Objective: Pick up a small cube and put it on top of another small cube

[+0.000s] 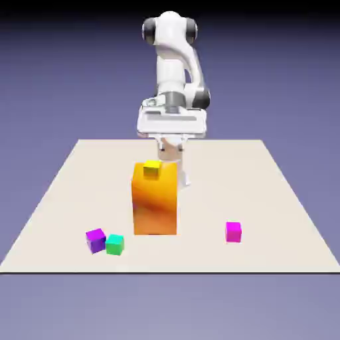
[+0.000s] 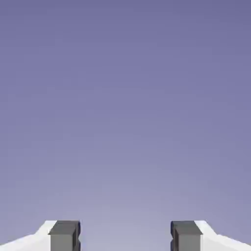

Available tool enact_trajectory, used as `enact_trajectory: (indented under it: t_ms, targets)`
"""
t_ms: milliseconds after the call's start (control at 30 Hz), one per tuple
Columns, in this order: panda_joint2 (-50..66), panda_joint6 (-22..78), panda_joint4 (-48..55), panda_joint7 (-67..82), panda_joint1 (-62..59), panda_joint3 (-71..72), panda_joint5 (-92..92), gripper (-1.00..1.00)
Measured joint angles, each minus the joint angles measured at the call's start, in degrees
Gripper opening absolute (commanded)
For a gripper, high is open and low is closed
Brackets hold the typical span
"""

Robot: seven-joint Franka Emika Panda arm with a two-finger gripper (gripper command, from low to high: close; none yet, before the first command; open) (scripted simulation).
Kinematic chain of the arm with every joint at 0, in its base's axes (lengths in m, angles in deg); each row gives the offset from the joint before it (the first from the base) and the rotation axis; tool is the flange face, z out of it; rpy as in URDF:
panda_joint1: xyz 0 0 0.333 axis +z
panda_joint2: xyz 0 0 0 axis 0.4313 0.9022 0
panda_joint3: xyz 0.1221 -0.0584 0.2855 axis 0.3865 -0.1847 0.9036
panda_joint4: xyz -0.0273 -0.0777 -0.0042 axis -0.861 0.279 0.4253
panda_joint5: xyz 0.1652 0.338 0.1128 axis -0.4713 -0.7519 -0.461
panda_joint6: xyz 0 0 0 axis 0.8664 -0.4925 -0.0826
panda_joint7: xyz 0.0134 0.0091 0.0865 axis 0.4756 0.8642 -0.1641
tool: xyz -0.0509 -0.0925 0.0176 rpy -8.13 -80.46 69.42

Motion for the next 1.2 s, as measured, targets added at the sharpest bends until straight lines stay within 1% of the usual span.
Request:
enact_trajectory:
  t_ms: [1200]
  targets:
    - [74.75,81.25,63.48,-4.74,-11.94,-29.59,-31.1,0.0]
